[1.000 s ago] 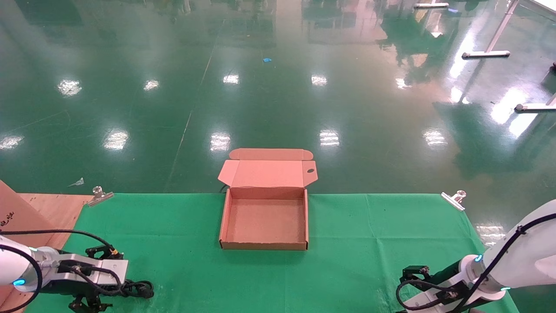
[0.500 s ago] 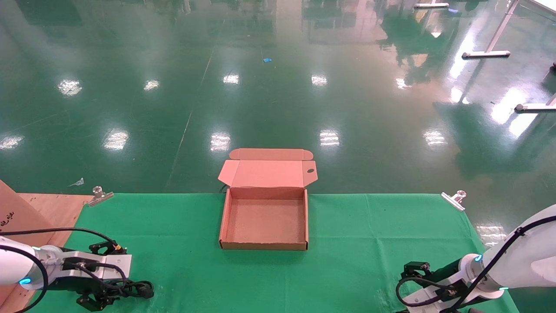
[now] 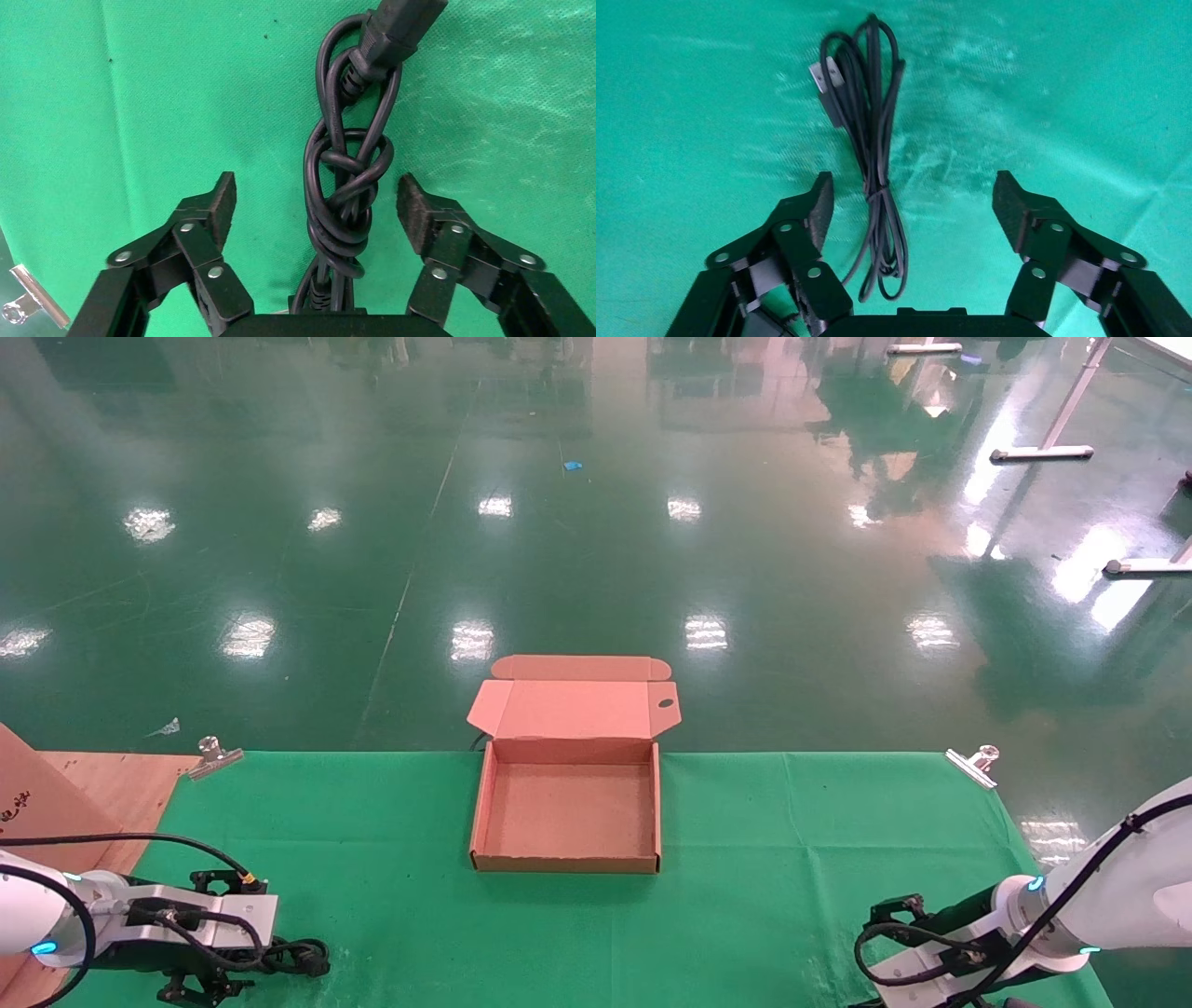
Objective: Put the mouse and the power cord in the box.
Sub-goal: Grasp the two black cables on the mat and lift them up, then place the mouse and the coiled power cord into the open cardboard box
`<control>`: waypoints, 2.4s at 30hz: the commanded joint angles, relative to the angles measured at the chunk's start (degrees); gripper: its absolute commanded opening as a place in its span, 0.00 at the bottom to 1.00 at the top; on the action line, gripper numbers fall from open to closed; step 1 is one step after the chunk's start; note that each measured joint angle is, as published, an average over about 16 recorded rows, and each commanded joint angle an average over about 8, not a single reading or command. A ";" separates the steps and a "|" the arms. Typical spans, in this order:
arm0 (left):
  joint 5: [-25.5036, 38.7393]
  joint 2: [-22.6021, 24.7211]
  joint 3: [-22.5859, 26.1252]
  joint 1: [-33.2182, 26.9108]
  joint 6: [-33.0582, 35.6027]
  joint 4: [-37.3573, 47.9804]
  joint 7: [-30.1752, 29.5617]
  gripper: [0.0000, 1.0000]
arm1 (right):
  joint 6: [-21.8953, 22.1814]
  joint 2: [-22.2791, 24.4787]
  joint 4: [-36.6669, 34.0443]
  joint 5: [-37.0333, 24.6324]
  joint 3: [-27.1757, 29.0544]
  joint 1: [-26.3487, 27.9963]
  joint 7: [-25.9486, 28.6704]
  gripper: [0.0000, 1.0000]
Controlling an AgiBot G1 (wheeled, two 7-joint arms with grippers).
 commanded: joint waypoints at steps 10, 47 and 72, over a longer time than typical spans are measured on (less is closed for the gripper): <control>0.21 0.05 0.15 -0.35 0.47 0.25 0.36 0.00 | -1.24 0.01 -0.61 0.14 0.09 -0.02 -0.81 0.00; -1.83 -0.21 -1.16 -16.03 26.99 -1.51 0.21 0.00 | -16.34 2.87 1.39 6.08 4.19 13.08 -2.41 0.00; -1.81 13.78 -1.57 -25.88 11.41 -2.77 -2.31 0.00 | -6.52 -9.47 6.09 10.08 6.59 22.80 6.79 0.00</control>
